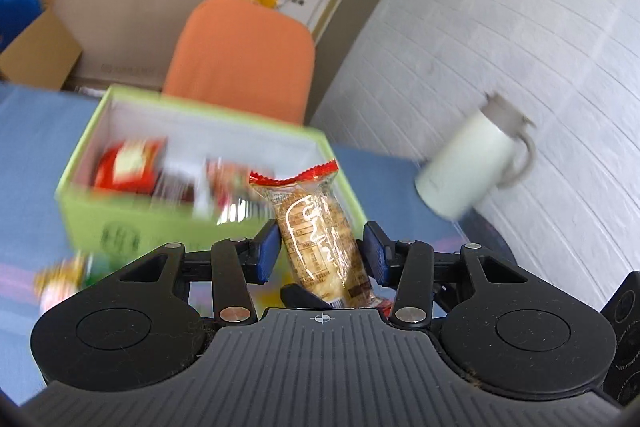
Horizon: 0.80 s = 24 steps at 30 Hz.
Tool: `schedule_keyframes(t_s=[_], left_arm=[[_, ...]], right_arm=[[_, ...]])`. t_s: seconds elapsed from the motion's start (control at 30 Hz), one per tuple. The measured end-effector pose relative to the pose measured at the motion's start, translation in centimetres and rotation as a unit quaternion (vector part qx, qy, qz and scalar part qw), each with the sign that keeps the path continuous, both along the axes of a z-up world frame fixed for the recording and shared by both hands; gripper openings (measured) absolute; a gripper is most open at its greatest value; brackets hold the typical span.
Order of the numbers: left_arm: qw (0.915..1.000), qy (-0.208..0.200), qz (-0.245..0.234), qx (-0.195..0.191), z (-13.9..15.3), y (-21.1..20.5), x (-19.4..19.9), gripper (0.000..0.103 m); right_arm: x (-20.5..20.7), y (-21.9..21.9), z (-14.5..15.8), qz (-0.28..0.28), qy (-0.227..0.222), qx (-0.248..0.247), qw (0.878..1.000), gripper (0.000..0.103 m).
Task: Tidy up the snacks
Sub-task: 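Place the pastry with the left tool into the green box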
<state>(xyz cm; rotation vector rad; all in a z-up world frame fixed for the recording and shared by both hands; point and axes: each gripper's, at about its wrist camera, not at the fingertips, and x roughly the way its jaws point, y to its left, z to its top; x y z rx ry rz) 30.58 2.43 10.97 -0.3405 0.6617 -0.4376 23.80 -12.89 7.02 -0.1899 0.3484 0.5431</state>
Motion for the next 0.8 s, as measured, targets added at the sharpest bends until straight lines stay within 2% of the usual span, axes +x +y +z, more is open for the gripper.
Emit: schedule_keyframes(t_s=[0.13, 0.27, 0.3, 0.37, 0.4, 0.43, 0.47, 0.5, 0.57, 0.7, 0.8], left_arm=[[0.9999, 0.014, -0.001, -0.002, -0.2, -1.7, 6.7, 0.024], [0.9990, 0.039, -0.014, -0.020, -2.0, -2.6, 11.1, 0.020], [0.9990, 0.039, -0.016, -0.017, -2.4, -2.9, 11.8, 0.022], [0.9993, 0.036, -0.006, -0.002, -3.1, -3.1, 12.6, 0.037], [0.9996, 0.028, 0.001, -0.002, -3.2, -2.9, 12.6, 0.052], [0.9997, 0.020, 0.014, -0.008, -3.2, -2.6, 12.5, 0.061], [0.9996, 0.012, 0.022, -0.016, -3.1, -2.5, 12.3, 0.064], [0.9994, 0.006, 0.024, -0.022, -2.9, -2.3, 12.1, 0.065], [0.9993, -0.003, 0.029, -0.023, -2.4, -2.0, 11.4, 0.067], [0.9989, -0.028, 0.036, 0.002, -1.2, -1.7, 8.9, 0.079], [0.9986, -0.038, 0.037, 0.006, -1.1, -0.7, 6.0, 0.081]], right_arm=[[7.2, -0.9, 0.1, -0.020, 0.015, 0.008, 1.000, 0.054], [12.0, -2.7, -1.6, -0.053, 0.035, 0.024, 0.998, 0.053], [12.5, -3.2, -2.1, -0.059, 0.035, 0.038, 0.997, 0.058], [13.0, -4.2, -3.1, -0.070, 0.043, 0.073, 0.994, 0.067], [13.2, -4.3, -3.4, -0.075, 0.055, 0.071, 0.993, 0.069], [13.1, -4.3, -3.4, -0.074, 0.051, 0.059, 0.994, 0.072], [12.6, -4.5, -3.3, -0.080, 0.037, 0.051, 0.995, 0.080], [12.1, -4.7, -3.3, -0.088, 0.028, 0.046, 0.995, 0.092], [11.4, -5.2, -3.0, -0.090, 0.014, 0.057, 0.994, 0.102], [10.5, -6.3, -2.3, -0.075, 0.009, 0.099, 0.992, 0.103], [9.9, -6.7, -1.8, -0.085, -0.010, 0.100, 0.991, 0.103]])
